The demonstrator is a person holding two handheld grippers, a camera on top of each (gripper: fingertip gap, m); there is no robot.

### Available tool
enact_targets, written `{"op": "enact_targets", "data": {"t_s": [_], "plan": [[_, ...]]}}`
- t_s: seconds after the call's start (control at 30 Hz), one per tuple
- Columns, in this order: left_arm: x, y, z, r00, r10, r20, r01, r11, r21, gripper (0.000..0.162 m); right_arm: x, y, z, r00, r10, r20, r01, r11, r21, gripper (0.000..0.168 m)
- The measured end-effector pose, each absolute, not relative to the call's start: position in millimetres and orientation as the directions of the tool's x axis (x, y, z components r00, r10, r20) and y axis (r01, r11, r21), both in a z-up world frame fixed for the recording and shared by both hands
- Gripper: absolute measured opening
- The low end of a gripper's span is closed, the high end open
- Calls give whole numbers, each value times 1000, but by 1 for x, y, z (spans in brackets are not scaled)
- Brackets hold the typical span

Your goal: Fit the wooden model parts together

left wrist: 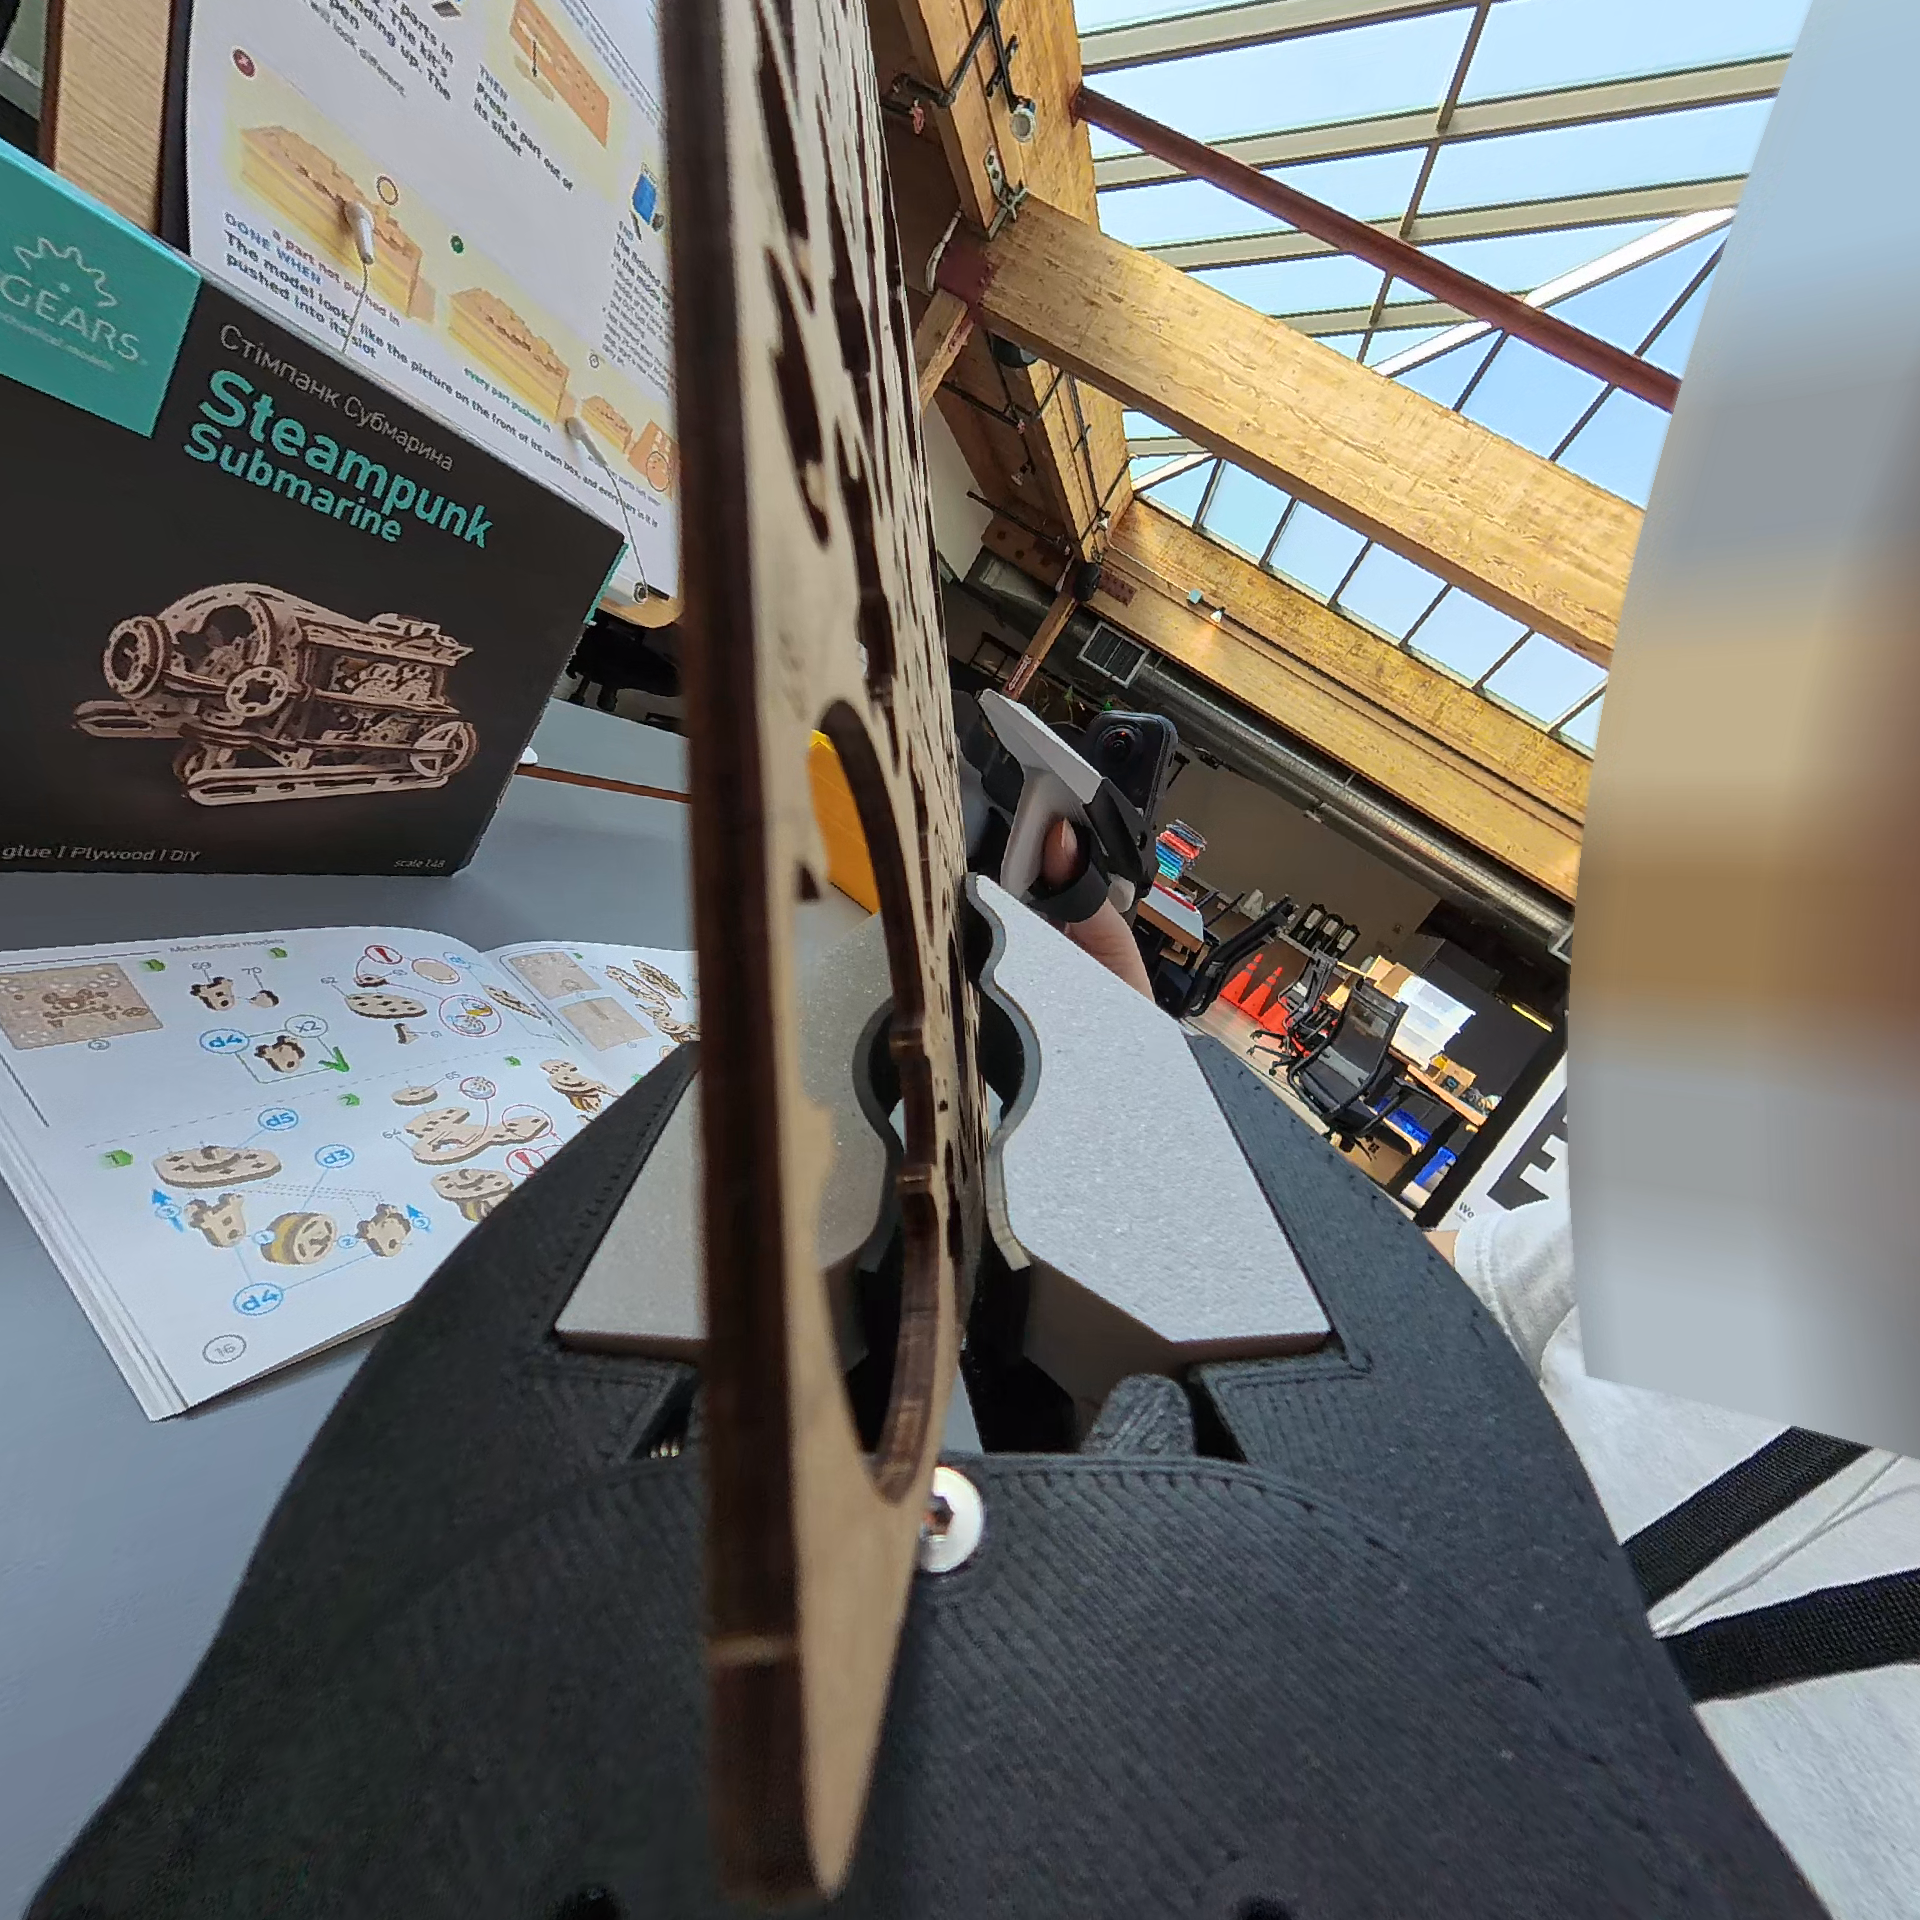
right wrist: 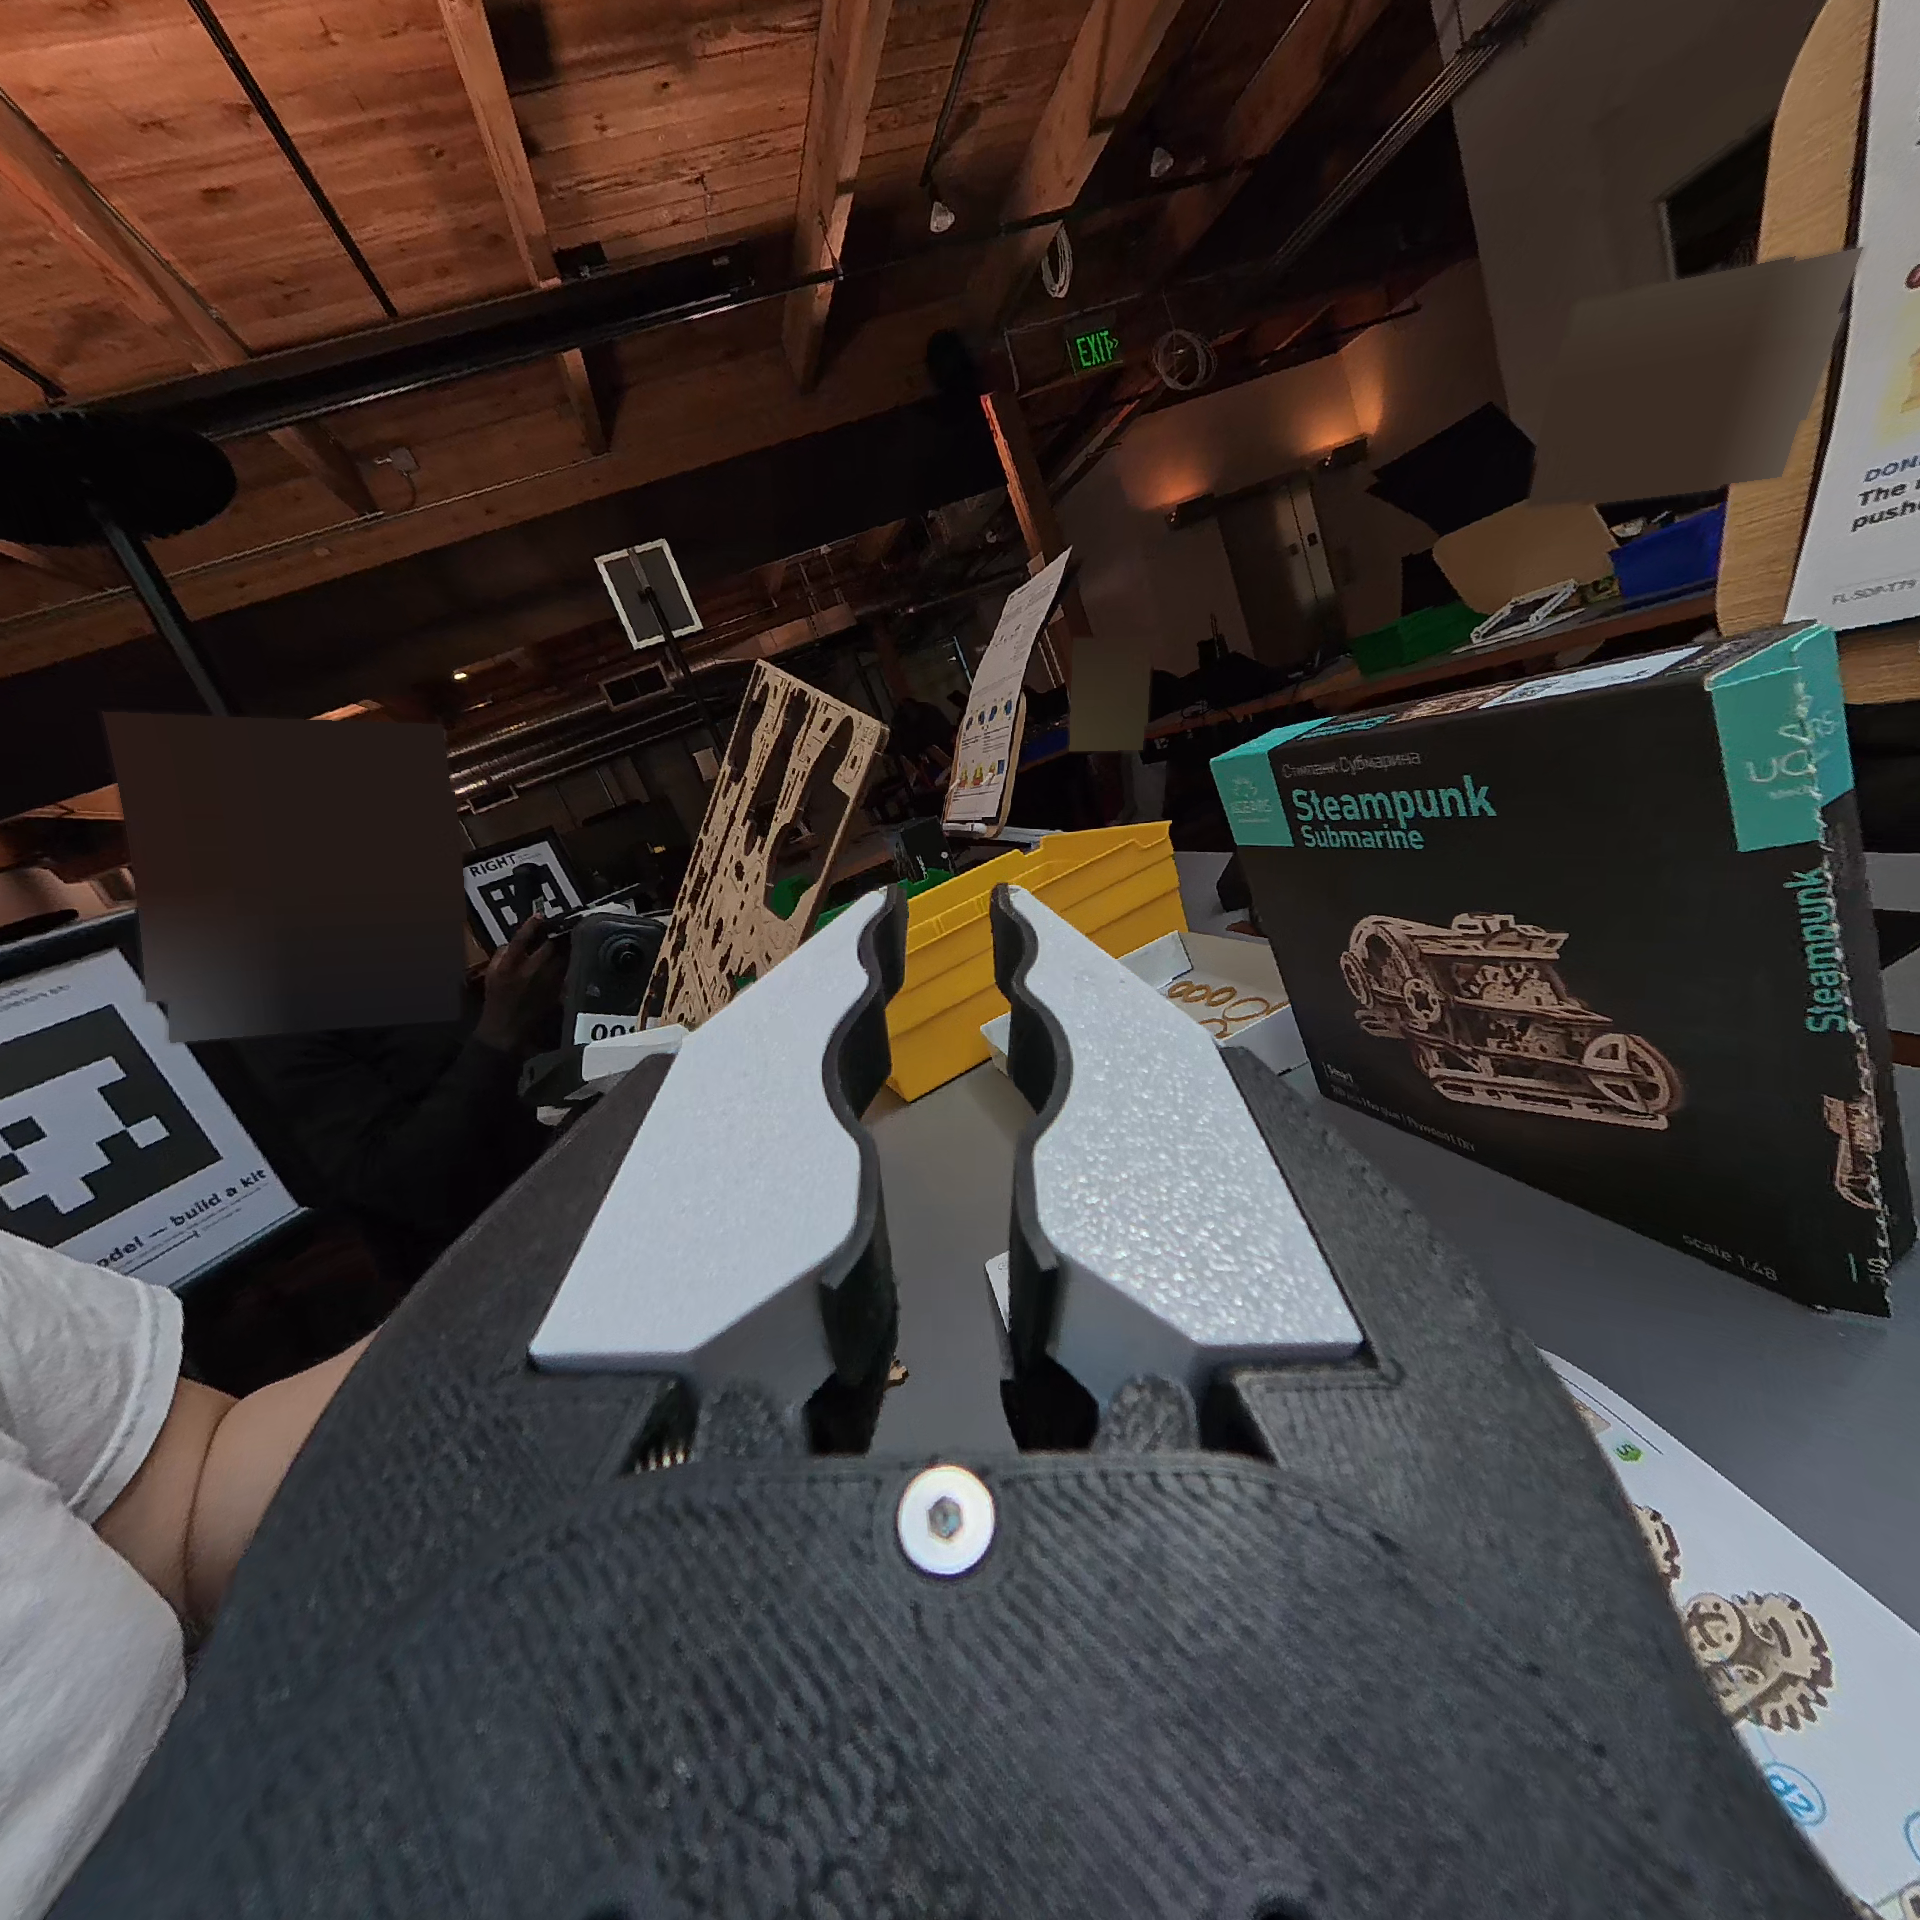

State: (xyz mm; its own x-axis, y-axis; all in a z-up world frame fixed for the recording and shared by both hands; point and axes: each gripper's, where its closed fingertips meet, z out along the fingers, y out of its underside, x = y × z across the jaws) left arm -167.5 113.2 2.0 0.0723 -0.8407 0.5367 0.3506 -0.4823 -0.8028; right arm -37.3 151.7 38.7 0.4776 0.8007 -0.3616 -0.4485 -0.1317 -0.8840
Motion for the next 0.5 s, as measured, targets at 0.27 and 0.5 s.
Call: {"op": "enact_targets", "data": {"t_s": [0.27,0.5], "plan": [[-165,113,-2,85,-839,537,333,-484,-809,1,-78,143,18,425,831,-360,-327,-230,-917,24],[-164,113,-2,91,-843,530,324,-478,-817,1,-93,135,15,401,856,-325,-272,-228,-935,23]]}}
